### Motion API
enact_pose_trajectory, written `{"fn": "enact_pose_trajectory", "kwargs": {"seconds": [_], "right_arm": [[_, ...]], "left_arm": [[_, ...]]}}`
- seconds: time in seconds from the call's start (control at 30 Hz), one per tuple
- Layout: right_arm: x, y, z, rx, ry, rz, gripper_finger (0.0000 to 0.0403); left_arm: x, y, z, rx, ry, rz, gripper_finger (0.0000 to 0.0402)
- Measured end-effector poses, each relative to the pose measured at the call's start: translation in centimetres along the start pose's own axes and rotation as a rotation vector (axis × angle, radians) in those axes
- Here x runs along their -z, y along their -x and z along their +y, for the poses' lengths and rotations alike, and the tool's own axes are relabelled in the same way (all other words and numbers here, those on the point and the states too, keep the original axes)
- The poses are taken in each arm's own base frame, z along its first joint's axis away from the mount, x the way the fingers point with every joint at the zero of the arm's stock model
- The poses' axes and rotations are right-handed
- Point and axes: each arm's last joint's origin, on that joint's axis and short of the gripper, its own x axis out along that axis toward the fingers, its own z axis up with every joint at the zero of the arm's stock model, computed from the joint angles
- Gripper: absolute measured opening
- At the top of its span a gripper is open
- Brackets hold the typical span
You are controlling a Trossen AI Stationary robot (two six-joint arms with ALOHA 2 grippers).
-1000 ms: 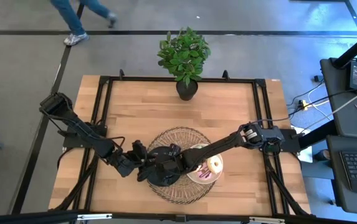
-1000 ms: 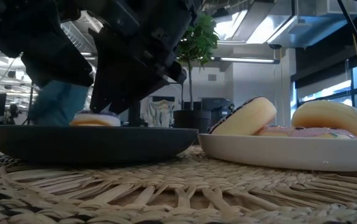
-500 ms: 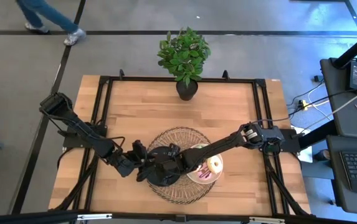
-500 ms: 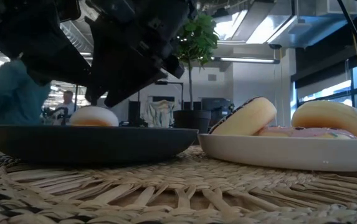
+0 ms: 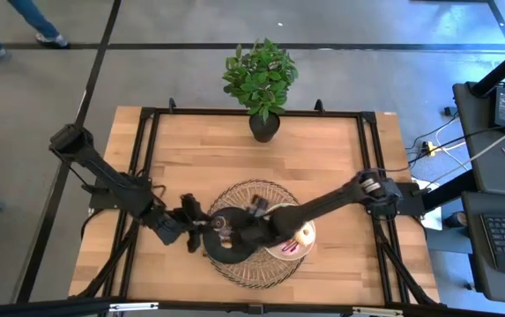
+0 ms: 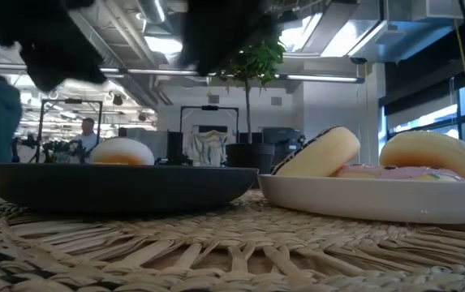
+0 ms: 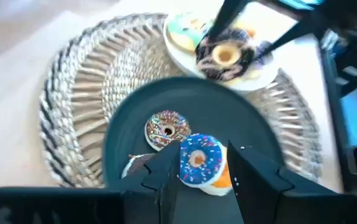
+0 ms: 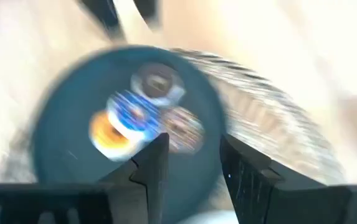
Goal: Pick & Place donuts
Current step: Return to Home Position
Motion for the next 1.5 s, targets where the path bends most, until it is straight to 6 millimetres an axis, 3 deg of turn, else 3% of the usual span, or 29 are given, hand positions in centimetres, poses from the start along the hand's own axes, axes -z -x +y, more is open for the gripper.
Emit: {"fn": "enact_pose_trajectory", "kwargs": {"seconds": [0.17, 0.3, 0.47, 0.67, 0.8, 0.97, 1.17, 1.3, 1.4, 1.5], "right_arm": [[2.2, 5.8, -0.6, 0.215, 0.137, 0.007, 0.0145], [3.3, 8.6, -1.3, 0.28, 0.156, 0.037, 0.0145], [3.7, 9.1, -1.5, 0.224, 0.147, 0.028, 0.0145], [3.1, 8.1, -1.7, -0.125, 0.163, -0.014, 0.0145], [3.5, 8.8, -4.4, -0.204, 0.118, -0.042, 0.0145], [5.3, 12.3, -8.2, -0.127, 0.042, -0.24, 0.0145], [9.8, 16.0, -13.8, -0.141, -0.007, -0.316, 0.0145], [12.8, 17.8, -17.9, -0.096, 0.092, -0.245, 0.0145], [14.0, 18.6, -19.1, -0.218, -0.077, -0.245, 0.0145], [15.1, 18.2, -19.8, -0.272, 0.055, -0.303, 0.0145]], "left_arm": [[-2.0, 4.2, 1.1, 0.048, 0.018, -0.042, 0.0127], [-3.3, 6.8, 1.8, 0.13, -0.005, -0.094, 0.0127], [-4.4, 8.4, 2.4, 0.189, -0.036, -0.153, 0.0127], [-4.8, 9.1, 2.7, 0.194, -0.067, -0.189, 0.0127], [-4.9, 9.1, 2.8, 0.171, -0.145, -0.211, 0.0127], [-4.9, 9.0, 2.8, 0.159, -0.12, -0.214, 0.0127], [-6.3, 8.9, 3.6, 0.124, -0.027, -0.294, 0.0127], [-7.6, 8.6, 4.2, 0.172, 0.008, -0.317, 0.0127], [-9.0, 8.2, 3.9, 0.282, -0.027, -0.369, 0.0127], [-9.9, 8.0, 4.1, 0.339, -0.095, -0.406, 0.0127]]}}
